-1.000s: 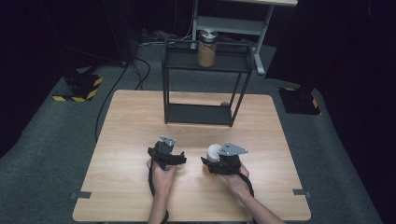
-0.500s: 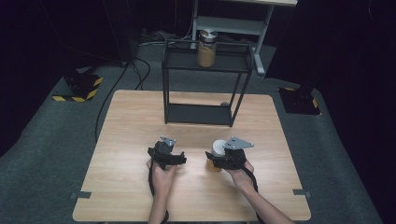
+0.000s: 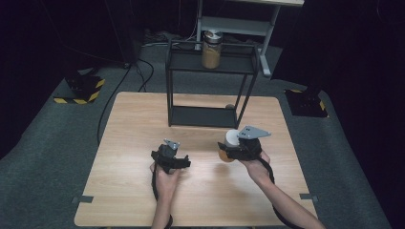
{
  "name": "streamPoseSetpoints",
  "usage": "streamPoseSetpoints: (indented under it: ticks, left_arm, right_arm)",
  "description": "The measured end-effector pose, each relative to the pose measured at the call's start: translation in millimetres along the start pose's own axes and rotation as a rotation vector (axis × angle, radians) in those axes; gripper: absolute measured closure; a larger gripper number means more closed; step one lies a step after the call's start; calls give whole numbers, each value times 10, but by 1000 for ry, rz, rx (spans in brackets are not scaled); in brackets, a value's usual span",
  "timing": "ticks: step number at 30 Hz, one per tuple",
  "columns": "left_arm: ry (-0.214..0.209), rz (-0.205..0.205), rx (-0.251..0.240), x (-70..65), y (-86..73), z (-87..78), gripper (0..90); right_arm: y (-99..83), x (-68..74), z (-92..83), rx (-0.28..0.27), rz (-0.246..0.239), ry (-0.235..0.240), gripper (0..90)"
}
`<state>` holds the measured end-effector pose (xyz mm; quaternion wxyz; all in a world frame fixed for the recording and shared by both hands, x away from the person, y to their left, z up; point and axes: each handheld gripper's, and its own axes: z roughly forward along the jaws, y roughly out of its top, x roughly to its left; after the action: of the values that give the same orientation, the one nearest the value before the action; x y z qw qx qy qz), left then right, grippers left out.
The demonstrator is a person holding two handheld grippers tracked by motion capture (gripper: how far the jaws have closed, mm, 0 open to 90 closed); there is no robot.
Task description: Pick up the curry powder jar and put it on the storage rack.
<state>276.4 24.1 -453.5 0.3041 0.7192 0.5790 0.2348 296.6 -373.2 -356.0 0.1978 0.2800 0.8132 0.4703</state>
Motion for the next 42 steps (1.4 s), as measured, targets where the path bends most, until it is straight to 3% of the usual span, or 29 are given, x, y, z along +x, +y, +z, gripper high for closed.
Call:
streamPoseSetpoints:
  ticks: [6, 8, 10, 13, 18, 19, 24, 30, 34, 42]
  left_arm:
    - [0, -1, 0, -1, 0, 0, 7]
    - [0, 0, 0, -1, 0, 0, 7]
    - [0, 0, 0, -1, 0, 0, 8]
    - [0, -1, 0, -1, 0, 0, 8]
    - [0, -2, 0, -2, -1, 0, 8]
    - [0, -2, -1, -1, -3, 0, 8]
    - [0, -3, -2, -2, -4, 0, 9]
    - [0, -2, -1, -1, -4, 0, 9]
    - [2, -2, 0, -5, -2, -1, 9]
    - [0, -3, -1, -2, -2, -1, 9]
  right_arm:
    - [301, -174, -174, -30, 14, 1, 355]
    - [475, -257, -268, -53, 25, 0, 354]
    - [512, -273, -287, -59, 24, -1, 354]
    - [727, -305, -384, -80, 5, -15, 354]
    - [902, -357, -446, -95, -4, -1, 354]
    - [1015, -383, -471, -91, -11, 5, 354]
    - [1212, -444, -494, -74, -11, 3, 355]
    - [1465, -569, -535, -76, 23, -17, 355]
    - [1689, -588, -512, -64, 22, -64, 355]
    - [2020, -623, -450, -65, 48, -104, 355]
